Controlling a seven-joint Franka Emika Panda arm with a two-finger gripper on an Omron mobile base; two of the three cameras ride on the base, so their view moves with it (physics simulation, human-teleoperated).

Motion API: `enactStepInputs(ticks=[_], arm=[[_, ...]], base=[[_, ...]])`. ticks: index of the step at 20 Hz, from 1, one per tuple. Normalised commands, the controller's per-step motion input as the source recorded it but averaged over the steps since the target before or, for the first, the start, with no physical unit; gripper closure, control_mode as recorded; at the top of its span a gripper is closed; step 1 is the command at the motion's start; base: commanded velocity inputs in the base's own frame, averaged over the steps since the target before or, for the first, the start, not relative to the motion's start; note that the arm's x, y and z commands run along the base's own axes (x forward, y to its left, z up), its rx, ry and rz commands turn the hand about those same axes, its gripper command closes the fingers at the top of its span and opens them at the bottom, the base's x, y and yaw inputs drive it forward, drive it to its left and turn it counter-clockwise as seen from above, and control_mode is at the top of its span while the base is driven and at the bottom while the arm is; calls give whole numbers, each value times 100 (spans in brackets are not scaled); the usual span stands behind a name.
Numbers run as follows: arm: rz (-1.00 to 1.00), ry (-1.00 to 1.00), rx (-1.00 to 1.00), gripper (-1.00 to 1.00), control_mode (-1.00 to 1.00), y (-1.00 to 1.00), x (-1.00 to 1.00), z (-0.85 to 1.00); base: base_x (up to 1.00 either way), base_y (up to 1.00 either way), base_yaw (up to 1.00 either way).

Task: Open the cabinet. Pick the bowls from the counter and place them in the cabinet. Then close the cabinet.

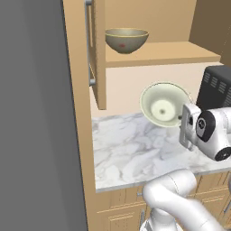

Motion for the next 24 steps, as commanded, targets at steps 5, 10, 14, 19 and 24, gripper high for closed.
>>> enactStepInputs(ticks=[5,10,14,19,24], arm=[[-2,0,-3,100,-100,-74,-67,100],[0,0,0,100,-100,-75,-71,100],[0,4,0,100,-100,-32,-23,100],[0,14,0,100,-100,-3,13,100],[0,22,0,100,-100,-1,34,95]], base=[[0,0,0],[0,0,0],[0,0,0],[0,0,0],[0,0,0]])
